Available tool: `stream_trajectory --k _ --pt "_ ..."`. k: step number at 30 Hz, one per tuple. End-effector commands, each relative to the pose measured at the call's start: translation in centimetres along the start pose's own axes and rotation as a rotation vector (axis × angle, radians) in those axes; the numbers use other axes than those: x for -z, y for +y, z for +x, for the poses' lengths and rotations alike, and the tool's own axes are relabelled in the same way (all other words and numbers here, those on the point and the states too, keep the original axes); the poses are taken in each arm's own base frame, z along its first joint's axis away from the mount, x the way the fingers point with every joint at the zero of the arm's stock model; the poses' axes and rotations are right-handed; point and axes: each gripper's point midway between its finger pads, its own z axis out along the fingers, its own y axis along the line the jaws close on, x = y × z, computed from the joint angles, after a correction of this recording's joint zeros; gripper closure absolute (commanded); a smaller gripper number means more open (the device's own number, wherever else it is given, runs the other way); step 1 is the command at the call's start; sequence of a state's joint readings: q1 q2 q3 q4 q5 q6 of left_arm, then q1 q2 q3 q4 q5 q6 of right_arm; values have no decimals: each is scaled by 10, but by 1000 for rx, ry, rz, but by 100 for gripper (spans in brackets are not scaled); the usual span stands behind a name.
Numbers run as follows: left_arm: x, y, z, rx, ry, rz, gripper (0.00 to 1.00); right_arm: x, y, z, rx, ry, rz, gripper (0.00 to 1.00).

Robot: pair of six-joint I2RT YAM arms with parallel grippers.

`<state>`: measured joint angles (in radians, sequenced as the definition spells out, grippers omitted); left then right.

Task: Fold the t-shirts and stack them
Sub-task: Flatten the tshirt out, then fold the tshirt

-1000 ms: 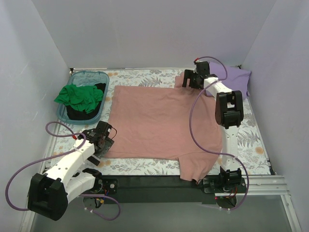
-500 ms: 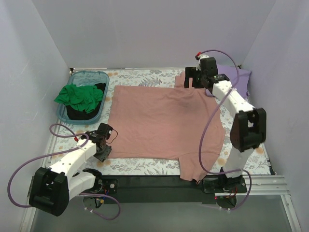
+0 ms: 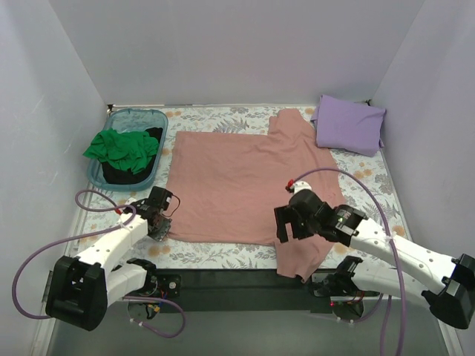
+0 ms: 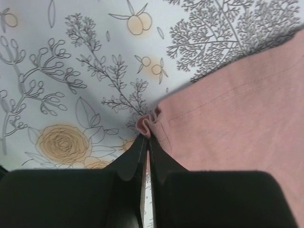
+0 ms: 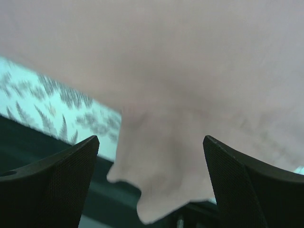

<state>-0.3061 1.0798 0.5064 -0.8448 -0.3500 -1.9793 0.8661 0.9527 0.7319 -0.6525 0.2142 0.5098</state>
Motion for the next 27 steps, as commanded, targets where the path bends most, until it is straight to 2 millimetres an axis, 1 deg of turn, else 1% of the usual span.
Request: stream_trajectory --k 1,2,4,5,8,10,13,14,15,17,18,19,21,22,23,24,25,27 --pt "-9 -7 7 57 19 60 100 13 6 60 -120 152 13 2" --pt "-9 -6 7 56 18 64 100 17 5 71 -110 192 24 2" --pt "-8 -7 5 34 5 79 100 21 7 85 -86 239 28 2" --pt "-7 -6 3 35 -3 75 100 23 7 96 -64 275 48 2" --pt "-3 -2 -1 40 -18 67 100 29 13 111 -26 329 40 2" --pt "-1 -3 0 37 -12 84 100 34 19 119 -1 358 28 3" --pt "2 -5 4 37 6 118 100 38 18 132 14 398 54 5" --pt "3 -6 5 37 14 123 100 39 10 138 20 422 88 6" --pt "4 -6 5 37 15 129 100 39 8 142 19 433 99 7" --pt "5 -7 5 39 21 132 100 37 2 151 24 460 125 15" --pt "6 -7 6 37 27 133 100 37 -1 153 21 466 136 16" --pt "7 -8 6 40 26 132 100 36 -3 154 24 469 145 21" --pt "7 -8 5 45 21 128 100 32 -10 156 36 462 181 25" --pt "7 -9 3 50 20 127 100 30 -11 154 35 452 191 37" --pt "7 -9 4 48 21 122 100 28 -14 155 42 449 210 45" --pt "8 -11 4 48 25 124 100 27 -16 155 42 444 223 49" --pt "7 -11 5 44 28 118 100 25 -19 155 39 440 237 52" --pt "7 -12 5 43 34 114 100 22 -24 154 46 424 266 54"
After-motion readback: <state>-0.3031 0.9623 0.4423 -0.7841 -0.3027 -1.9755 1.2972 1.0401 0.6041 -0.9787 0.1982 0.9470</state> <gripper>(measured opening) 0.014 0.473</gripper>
